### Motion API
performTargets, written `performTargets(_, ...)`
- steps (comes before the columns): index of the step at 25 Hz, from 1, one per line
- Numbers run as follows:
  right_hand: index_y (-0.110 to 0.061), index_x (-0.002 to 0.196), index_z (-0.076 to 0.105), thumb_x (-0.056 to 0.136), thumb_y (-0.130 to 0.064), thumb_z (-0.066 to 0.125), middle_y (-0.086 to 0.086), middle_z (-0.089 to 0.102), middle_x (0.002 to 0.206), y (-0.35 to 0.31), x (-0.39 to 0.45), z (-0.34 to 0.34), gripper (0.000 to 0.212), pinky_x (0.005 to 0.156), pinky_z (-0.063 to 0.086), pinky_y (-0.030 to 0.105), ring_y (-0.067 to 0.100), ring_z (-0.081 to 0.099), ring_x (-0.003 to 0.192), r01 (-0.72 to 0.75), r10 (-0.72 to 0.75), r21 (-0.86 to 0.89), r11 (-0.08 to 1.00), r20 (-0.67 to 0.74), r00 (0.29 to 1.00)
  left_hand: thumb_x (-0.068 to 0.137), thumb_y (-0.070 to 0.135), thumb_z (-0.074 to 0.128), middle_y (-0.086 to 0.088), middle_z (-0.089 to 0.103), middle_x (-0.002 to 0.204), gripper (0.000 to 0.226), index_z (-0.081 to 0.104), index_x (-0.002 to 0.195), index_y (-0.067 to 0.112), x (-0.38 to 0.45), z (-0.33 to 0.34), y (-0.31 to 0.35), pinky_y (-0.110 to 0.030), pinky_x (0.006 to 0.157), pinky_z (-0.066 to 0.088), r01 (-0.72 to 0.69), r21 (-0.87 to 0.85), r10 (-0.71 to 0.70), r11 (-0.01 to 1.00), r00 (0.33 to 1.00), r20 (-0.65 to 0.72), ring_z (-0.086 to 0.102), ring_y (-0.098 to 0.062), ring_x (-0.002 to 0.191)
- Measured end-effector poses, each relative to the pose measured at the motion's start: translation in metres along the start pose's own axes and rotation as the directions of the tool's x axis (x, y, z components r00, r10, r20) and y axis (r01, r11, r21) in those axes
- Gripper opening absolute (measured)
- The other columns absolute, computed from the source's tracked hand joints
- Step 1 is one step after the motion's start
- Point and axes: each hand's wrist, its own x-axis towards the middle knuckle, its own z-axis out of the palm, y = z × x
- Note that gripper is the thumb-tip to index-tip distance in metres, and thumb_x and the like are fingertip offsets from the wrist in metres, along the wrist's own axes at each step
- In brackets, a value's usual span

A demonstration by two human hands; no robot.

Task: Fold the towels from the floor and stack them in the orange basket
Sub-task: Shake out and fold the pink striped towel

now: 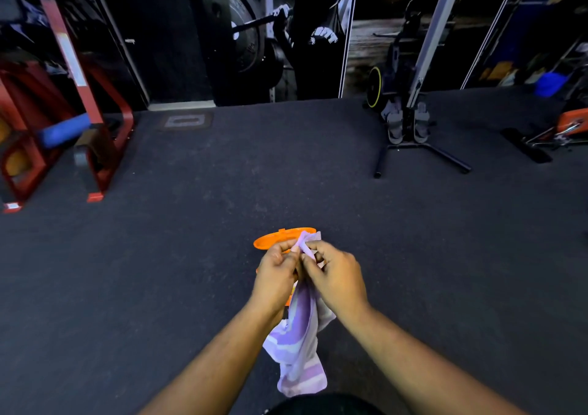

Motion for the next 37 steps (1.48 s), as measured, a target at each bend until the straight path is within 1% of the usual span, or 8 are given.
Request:
performTargets(10,-0.019,0.062,0.052,0.088,-0.015,0.068,-0.01,0.05,0.06,0.008,0.007,-0.002,0.031,0.055,0.036,0.032,0.01,0.048,0.061,0.157,-0.155,-0.014,0.988,0.083,0.984,0.103,0.018,0.06,-0.018,0.076,0.101,0.025,0.054,0.12,0.001,-0.006,0.0,0.009,-0.032,0.081,0.057,0.082,-0.152,-0.069,0.985,0.994,0.086,0.074,-0.025,0.096)
performTargets(13,-0.014,0.086,0.07,0.091,-0.019,0.066,-0.009,0.059,0.093,0.017,0.015,-0.009,0.008,0.084,0.047,0.029,0.006,0.056,0.094,0.164,-0.2,0.121,0.979,0.4,0.894,0.103,0.013,0.058,-0.02,0.076,0.097,0.025,0.053,0.123,0.0,-0.002,-0.01,0.008,-0.03,0.075,0.057,0.043,-0.131,-0.03,0.99,0.995,0.1,0.074,-0.027,0.089)
performTargets(16,-0.008,0.131,0.066,0.096,-0.015,0.054,-0.007,0.058,0.128,0.017,0.022,-0.024,0.037,0.109,0.033,0.013,0.002,0.05,0.125,-0.014,-0.116,0.192,0.981,0.649,0.752,0.104,0.011,0.054,-0.019,0.076,0.101,0.015,0.058,0.116,0.003,-0.002,-0.018,0.013,-0.031,0.08,0.057,0.037,-0.116,-0.019,0.993,0.988,0.152,0.073,-0.026,0.093)
performTargets(22,-0.026,0.114,0.071,0.08,-0.01,0.068,-0.009,0.065,0.112,0.035,0.039,-0.034,0.037,0.086,0.046,0.028,0.002,0.06,0.098,-0.038,-0.047,0.33,0.943,0.247,0.968,0.104,0.007,0.053,0.004,0.074,0.085,0.019,0.07,0.096,0.012,0.005,-0.025,0.034,-0.023,0.07,0.051,-0.11,0.137,0.072,0.984,0.963,0.259,0.065,-0.011,0.078)
performTargets(27,-0.029,0.132,0.062,0.084,-0.049,0.071,-0.016,0.053,0.141,0.044,0.052,-0.033,0.053,0.113,0.031,0.021,0.007,0.045,0.135,0.225,-0.232,0.066,0.972,0.416,0.879,0.098,0.027,0.048,0.02,0.067,0.088,0.014,0.062,0.096,0.03,0.018,-0.033,0.067,-0.027,0.077,0.048,-0.489,0.487,0.301,0.723,0.859,0.415,0.06,-0.001,0.083)
performTargets(32,-0.024,0.08,0.061,0.088,-0.059,0.062,-0.008,0.061,0.085,0.028,0.076,-0.049,0.036,0.079,0.045,0.027,0.005,0.054,0.083,0.354,-0.312,-0.057,0.934,0.358,0.88,0.104,0.023,0.049,0.021,0.064,0.094,0.019,0.061,0.116,0.03,0.037,-0.029,0.127,-0.02,0.08,0.047,-0.648,0.412,0.524,0.64,0.761,0.382,0.06,0.0,0.086)
performTargets(35,-0.025,0.074,0.048,0.093,-0.053,0.063,-0.007,0.051,0.064,0.024,0.103,-0.087,0.037,0.061,0.042,0.038,0.008,0.049,0.062,0.204,-0.154,-0.191,0.96,0.246,0.957,0.104,0.018,0.056,0.019,0.061,0.096,0.041,0.051,0.144,0.018,0.062,-0.055,0.16,-0.01,0.081,0.043,-0.588,0.594,0.394,0.548,0.809,0.437,0.055,0.008,0.084)
performTargets(37,-0.029,0.085,0.051,0.096,-0.053,0.059,-0.009,0.057,0.071,0.015,0.118,-0.108,0.027,0.064,0.047,0.04,0.015,0.056,0.069,0.175,-0.111,-0.364,0.915,0.192,0.975,0.103,0.019,0.058,0.008,0.06,0.118,0.043,0.053,0.145,0.015,0.075,-0.067,0.167,-0.014,0.097,0.041,-0.61,0.735,0.231,0.295,0.792,0.565,0.054,0.001,0.108)
